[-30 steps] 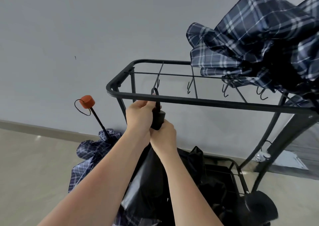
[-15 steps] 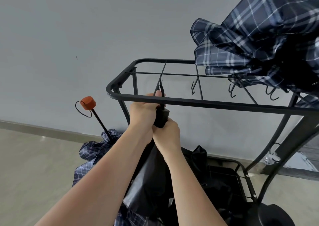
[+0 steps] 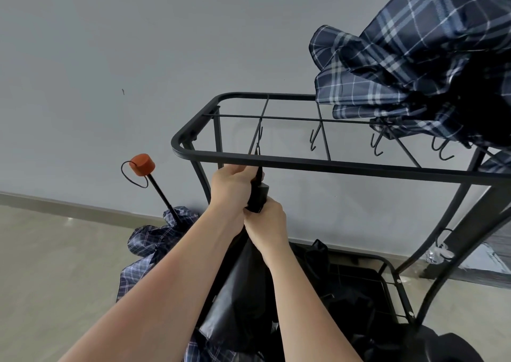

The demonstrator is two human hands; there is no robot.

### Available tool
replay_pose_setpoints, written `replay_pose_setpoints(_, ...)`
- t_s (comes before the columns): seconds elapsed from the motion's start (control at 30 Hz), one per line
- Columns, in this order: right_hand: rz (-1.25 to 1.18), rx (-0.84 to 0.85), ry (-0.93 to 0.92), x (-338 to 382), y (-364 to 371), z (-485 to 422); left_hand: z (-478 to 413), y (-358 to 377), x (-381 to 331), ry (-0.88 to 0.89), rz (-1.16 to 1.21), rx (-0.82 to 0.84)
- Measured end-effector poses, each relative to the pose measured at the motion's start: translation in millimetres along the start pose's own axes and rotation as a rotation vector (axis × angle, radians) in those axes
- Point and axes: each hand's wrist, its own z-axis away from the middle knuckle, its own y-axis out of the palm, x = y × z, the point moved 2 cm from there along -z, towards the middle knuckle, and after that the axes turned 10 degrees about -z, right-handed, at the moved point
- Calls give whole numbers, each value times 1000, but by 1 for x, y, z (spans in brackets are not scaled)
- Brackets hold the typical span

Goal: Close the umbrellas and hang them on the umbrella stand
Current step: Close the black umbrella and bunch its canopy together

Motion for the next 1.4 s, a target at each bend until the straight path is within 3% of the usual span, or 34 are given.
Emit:
replay_pose_setpoints(0.3,116,-58,-109,3,-5,-1,3,-17,6,239,-233,142)
replay_pose_setpoints(0.53,199,-24,-167,0,-21,1,-8,-15,9,286,-291,87)
replay_pose_setpoints(0.7,461,-85,-119,1,-24,3,-10,-10,12,290,-281,50)
replay_pose_setpoints(0.8,593,-172,-179,9,-22,14,-5,-13,16,313,-274,65)
replay_pose_setpoints(0.97,464,-281,-268,44,-23,42,11,-27,18,346,-358,54)
replay_pose_setpoints(1.17,555,-209,-190,84,-32,84,63,-42,9,311,-356,-15)
replay_pose_setpoints(1.27,613,-220,-186,100,-40,109,97,-47,-4,280,-281,60)
replay_pose_setpoints(1.4,605,-359,-258,143,-55,142,133,-52,-44,382,-200,146)
